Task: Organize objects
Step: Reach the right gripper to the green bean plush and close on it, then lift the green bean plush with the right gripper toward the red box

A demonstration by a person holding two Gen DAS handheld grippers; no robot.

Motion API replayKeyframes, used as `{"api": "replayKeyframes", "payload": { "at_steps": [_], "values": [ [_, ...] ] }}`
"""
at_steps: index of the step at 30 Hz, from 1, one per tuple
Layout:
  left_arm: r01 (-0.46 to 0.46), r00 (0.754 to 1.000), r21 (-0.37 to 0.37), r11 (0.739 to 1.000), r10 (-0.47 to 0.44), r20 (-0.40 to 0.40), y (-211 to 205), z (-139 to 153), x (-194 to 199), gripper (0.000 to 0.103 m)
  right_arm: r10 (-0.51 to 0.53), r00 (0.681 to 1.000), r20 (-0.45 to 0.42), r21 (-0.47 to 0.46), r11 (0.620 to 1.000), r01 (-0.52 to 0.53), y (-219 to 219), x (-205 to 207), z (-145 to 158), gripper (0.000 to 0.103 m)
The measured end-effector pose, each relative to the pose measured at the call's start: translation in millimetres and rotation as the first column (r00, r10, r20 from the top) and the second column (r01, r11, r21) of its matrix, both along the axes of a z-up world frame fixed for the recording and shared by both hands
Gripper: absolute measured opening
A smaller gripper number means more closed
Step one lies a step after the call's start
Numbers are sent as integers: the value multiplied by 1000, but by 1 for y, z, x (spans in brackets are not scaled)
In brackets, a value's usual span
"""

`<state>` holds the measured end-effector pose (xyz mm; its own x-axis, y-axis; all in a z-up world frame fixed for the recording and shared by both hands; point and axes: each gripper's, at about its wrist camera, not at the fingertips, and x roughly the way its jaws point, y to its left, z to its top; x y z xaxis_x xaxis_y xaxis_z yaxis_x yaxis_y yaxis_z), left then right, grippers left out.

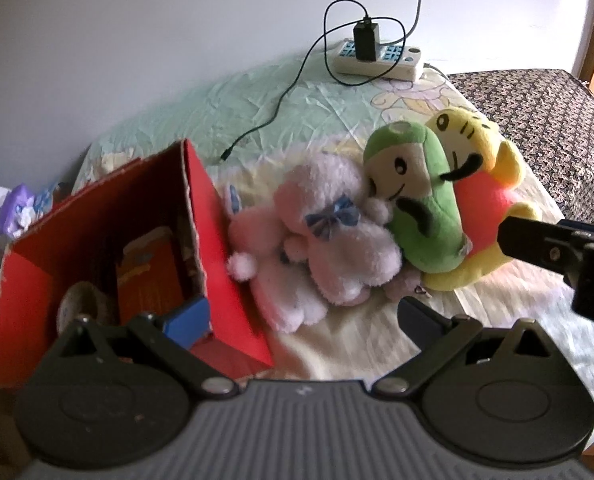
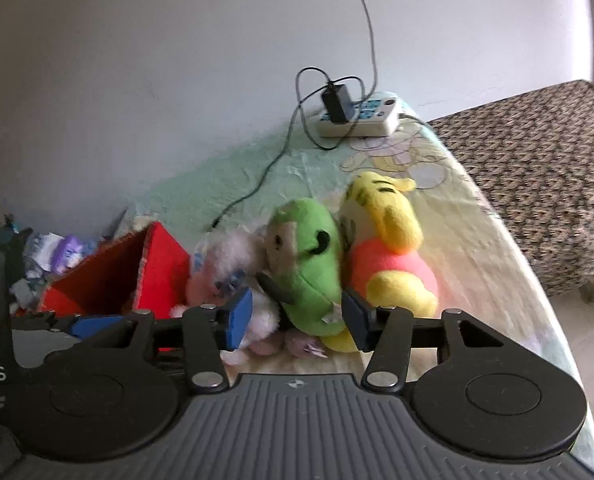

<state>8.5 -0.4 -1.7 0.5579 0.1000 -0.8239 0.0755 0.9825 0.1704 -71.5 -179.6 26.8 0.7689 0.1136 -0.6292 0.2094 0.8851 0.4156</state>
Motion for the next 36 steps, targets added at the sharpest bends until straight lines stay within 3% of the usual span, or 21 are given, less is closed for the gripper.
{"api": "replayKeyframes", "payload": {
  "at_steps": [6,11,16,21,25,32,36],
  "values": [
    [44,998,-43,998,-42,42,13,28,20,99,19,999,31,35,999,-20,-17,23,22,50],
    [42,993,-115,992,-29,116,29,51,32,100,18,999,32,31,999,-19,-23,32,22,48],
    [64,995,-255,965,-43,86,37,36,33,102,31,999,-5,94,995,-31,-30,43,0,46],
    [102,995,-337,936,-95,38,31,17,34,102,33,998,-47,164,986,-25,-37,53,-23,46],
    [173,984,-343,923,-144,107,20,19,32,102,24,998,-59,214,977,-11,-44,61,-35,47],
    [284,958,-353,891,-249,143,-4,12,47,97,64,996,-57,264,963,-46,-48,81,-49,49],
    [327,945,-361,873,-291,153,-7,8,59,96,69,996,-62,267,962,-50,-48,88,-56,57]
  ]
}}
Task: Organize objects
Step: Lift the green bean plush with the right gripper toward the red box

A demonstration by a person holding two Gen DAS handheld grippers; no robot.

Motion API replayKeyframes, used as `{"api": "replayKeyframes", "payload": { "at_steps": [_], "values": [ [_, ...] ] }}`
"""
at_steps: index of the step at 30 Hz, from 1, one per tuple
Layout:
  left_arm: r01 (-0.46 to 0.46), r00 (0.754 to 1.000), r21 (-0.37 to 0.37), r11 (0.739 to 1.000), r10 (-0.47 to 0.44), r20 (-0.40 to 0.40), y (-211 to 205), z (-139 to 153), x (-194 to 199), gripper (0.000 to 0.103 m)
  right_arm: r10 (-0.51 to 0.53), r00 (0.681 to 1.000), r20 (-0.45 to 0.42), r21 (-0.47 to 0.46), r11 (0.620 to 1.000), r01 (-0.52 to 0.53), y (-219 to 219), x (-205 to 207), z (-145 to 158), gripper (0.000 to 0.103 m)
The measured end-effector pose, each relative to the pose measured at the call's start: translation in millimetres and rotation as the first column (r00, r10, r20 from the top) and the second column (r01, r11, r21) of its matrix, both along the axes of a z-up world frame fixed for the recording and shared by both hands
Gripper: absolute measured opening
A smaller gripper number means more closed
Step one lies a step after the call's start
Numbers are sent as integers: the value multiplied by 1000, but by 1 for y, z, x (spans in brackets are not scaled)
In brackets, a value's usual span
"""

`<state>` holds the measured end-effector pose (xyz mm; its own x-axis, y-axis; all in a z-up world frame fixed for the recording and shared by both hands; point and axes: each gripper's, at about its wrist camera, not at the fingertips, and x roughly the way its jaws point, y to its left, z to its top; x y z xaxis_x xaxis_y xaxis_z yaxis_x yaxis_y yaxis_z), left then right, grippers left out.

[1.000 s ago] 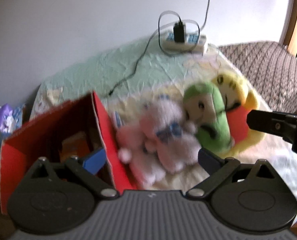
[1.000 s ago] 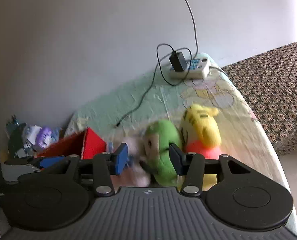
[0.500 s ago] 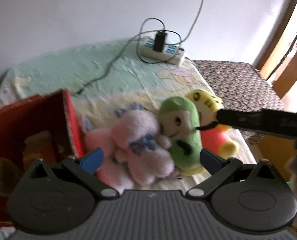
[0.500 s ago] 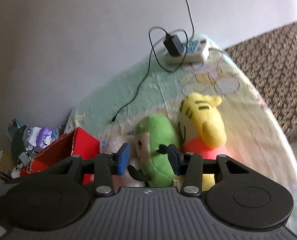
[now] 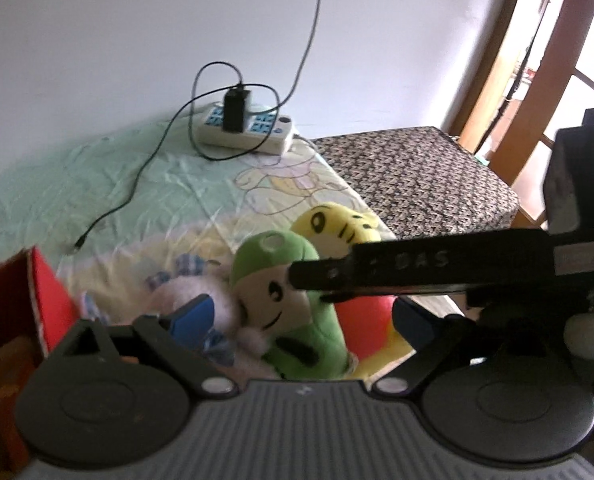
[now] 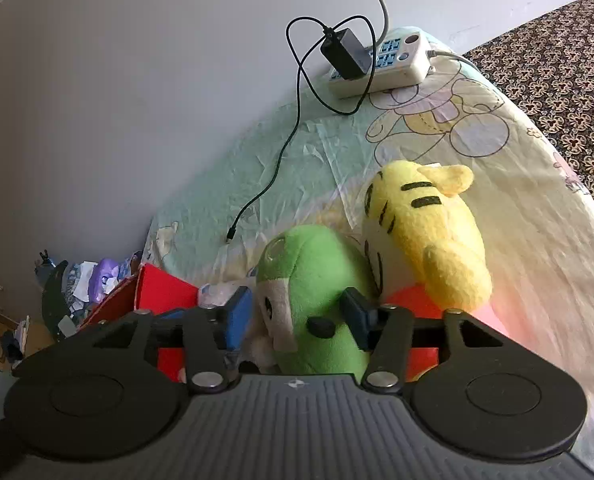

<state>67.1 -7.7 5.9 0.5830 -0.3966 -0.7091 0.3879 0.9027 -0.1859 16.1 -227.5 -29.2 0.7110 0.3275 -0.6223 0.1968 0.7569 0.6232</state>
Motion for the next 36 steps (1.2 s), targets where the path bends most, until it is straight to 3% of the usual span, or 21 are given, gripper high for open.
{"api": "replayKeyframes", "payload": {
  "at_steps": [3,5,6,10,12,18,21,27,29,31,36],
  "values": [
    [14,1000,-20,1000,-14,-20,0,-8,13,97,6,1000,-1,-4,1000,-6,-2,4,-2,57],
    [17,999,-33,999,-18,-50,0,-15,20,95,10,1000,-5,-15,1000,-10,-2,4,-2,52],
    [20,998,-38,999,-23,-66,0,-19,24,91,11,1000,-10,-35,999,-11,-1,4,-1,42],
    [41,991,-37,998,-45,-122,-4,-34,32,76,22,1000,3,-82,996,-21,4,0,-2,39],
    [46,989,-35,998,-51,-139,-6,-40,35,74,24,1000,15,-107,994,-22,8,-4,-2,38],
    [58,992,-18,998,-59,-114,-9,-39,28,70,28,999,30,-110,994,-25,11,-14,1,34],
    [63,993,-32,997,-66,-100,-8,-34,24,67,30,998,50,-87,996,-26,9,-22,5,24],
    [112,991,-24,993,-114,-64,-17,-20,4,46,-15,999,34,-16,1000,16,5,-28,-5,22],
    [98,992,1,995,-98,-76,-20,-25,4,50,-36,998,48,-46,998,38,7,-31,-3,31],
    [58,996,19,998,-56,-75,-17,-28,4,53,-27,998,63,-99,995,33,13,-31,0,54],
    [16,999,40,999,-15,-36,-9,-31,9,80,-13,998,53,-175,984,22,21,-15,-6,58]
  ]
}}
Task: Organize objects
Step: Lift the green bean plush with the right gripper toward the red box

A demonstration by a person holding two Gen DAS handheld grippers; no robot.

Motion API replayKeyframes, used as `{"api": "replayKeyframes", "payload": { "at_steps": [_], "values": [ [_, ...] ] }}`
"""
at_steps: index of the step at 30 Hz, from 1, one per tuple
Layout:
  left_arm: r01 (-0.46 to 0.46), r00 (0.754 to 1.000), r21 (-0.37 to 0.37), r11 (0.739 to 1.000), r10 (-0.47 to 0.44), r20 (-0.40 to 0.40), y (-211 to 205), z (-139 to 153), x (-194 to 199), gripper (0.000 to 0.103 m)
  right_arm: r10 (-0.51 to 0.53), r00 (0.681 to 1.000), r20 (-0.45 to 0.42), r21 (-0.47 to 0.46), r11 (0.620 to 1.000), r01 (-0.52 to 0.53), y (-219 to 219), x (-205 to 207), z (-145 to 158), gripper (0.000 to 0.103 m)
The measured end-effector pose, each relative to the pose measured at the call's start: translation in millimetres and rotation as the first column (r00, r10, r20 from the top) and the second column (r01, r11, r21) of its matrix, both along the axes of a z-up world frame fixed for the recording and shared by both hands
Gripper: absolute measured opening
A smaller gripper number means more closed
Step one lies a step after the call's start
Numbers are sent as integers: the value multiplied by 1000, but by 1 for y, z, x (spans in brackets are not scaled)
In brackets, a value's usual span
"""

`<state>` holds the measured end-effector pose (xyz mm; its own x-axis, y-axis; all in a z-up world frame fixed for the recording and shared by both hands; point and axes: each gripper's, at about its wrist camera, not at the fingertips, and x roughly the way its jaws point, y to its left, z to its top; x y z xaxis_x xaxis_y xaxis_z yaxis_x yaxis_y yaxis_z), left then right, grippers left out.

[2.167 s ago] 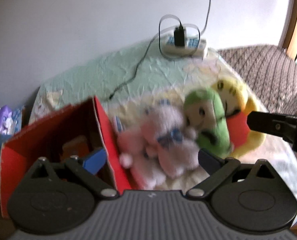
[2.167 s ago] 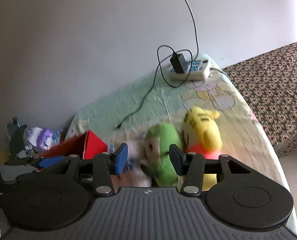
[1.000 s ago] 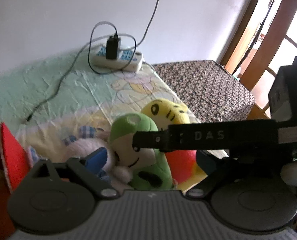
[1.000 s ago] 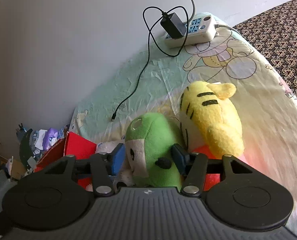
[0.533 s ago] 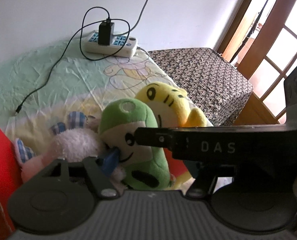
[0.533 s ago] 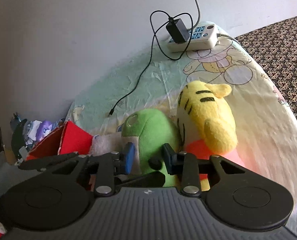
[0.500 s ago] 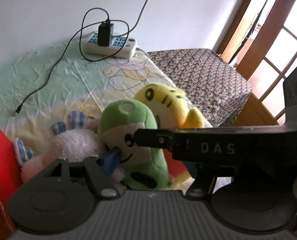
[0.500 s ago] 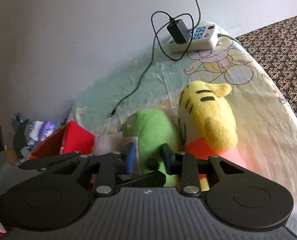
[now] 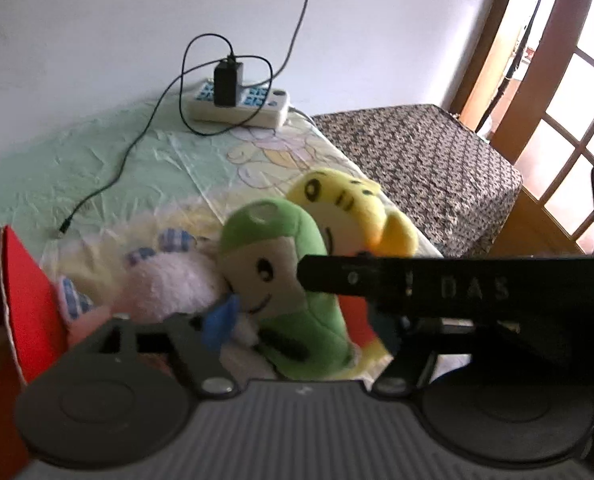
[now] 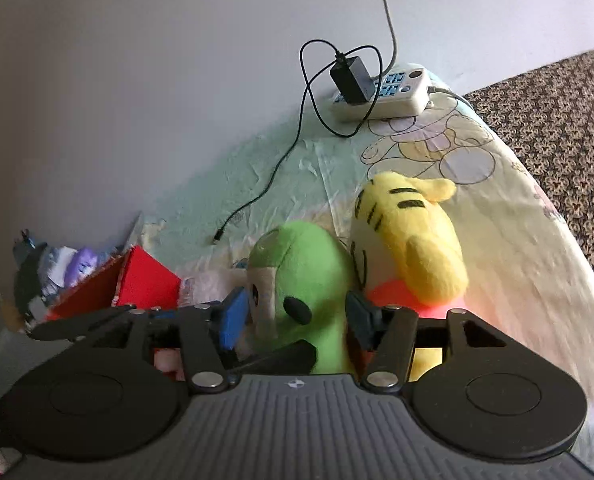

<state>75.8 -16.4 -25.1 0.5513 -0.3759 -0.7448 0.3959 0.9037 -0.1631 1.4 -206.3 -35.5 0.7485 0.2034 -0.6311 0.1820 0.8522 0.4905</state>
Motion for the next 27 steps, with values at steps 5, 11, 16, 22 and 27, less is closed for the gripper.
{"api": "replayKeyframes", "payload": {
  "at_steps": [5,11,16,22,27],
  "values": [
    [15,999,-36,999,-16,-32,1,-9,14,78,-6,999,-37,141,990,11,-13,9,-22,58],
    [28,998,-59,998,-32,-56,2,-18,18,75,15,1000,-19,177,984,-12,-18,6,-20,50],
    [51,998,-54,997,-53,-31,0,-11,11,75,19,999,34,182,983,-25,-16,-11,-6,49],
    [70,997,-58,996,-68,36,-1,11,-9,75,32,990,134,132,990,-50,-7,-31,18,49],
    [71,992,-58,996,-65,105,1,32,-31,75,57,972,226,69,995,-75,7,-47,35,50]
  ]
}}
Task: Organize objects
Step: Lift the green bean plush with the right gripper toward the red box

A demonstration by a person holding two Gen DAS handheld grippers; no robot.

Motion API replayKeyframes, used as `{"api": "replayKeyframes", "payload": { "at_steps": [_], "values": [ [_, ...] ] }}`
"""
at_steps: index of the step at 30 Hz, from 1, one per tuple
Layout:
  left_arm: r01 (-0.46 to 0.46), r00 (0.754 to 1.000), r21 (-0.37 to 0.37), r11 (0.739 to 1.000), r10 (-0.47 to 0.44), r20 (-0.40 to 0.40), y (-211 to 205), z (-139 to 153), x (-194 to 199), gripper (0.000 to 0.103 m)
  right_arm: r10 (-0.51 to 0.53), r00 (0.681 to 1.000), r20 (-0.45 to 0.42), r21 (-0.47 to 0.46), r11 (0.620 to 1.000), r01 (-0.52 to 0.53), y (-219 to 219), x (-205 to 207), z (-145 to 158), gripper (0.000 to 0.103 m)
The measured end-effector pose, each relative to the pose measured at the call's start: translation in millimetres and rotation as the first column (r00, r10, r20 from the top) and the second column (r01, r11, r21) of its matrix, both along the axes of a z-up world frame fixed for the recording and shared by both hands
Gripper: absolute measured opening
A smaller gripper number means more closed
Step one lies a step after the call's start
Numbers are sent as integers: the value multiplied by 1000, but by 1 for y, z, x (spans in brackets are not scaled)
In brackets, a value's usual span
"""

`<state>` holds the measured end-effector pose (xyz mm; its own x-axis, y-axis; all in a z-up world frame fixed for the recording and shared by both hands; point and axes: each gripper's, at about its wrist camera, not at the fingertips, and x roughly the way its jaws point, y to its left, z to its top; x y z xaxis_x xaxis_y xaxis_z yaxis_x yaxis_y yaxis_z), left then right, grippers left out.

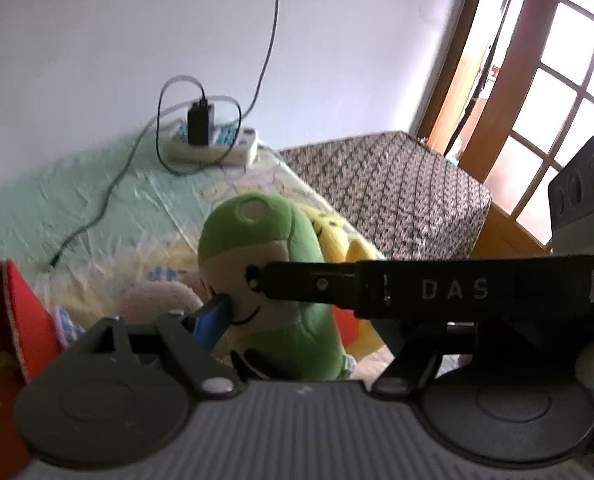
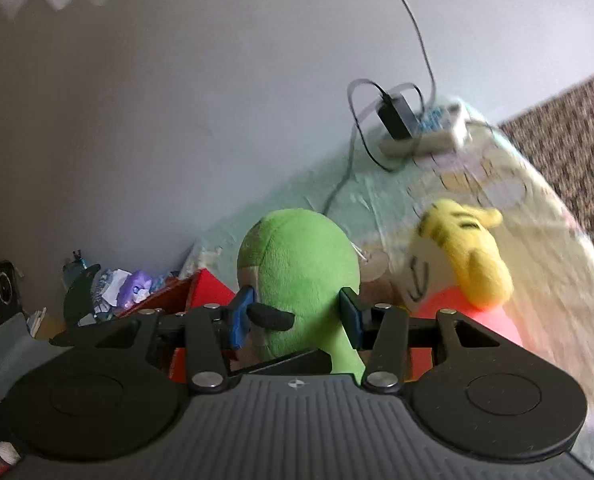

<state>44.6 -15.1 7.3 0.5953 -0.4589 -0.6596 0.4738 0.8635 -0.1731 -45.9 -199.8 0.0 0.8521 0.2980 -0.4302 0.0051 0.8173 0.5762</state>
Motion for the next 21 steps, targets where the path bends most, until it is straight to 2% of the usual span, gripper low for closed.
{"api": "replayKeyframes", "payload": {
  "at_steps": [2,5,7,10,21],
  "values": [
    [-6,1000,3,1000,5,27,1,6,-9,76,12,999,38,-8,1000,-11,6,-6,5,50],
    [-14,998,-14,1000,14,67,5,16,-25,85,37,996,82,-13,999,-36,15,-16,11,50],
    [-16,995,-29,999,19,96,9,22,-37,93,56,995,77,-12,998,-55,19,-18,10,50],
    [-38,992,-18,999,39,120,14,26,-51,90,83,995,60,14,996,-84,25,-20,7,50],
    [-127,987,-26,992,129,92,49,23,-86,88,192,981,13,108,975,-193,70,-13,4,50]
  ]
}}
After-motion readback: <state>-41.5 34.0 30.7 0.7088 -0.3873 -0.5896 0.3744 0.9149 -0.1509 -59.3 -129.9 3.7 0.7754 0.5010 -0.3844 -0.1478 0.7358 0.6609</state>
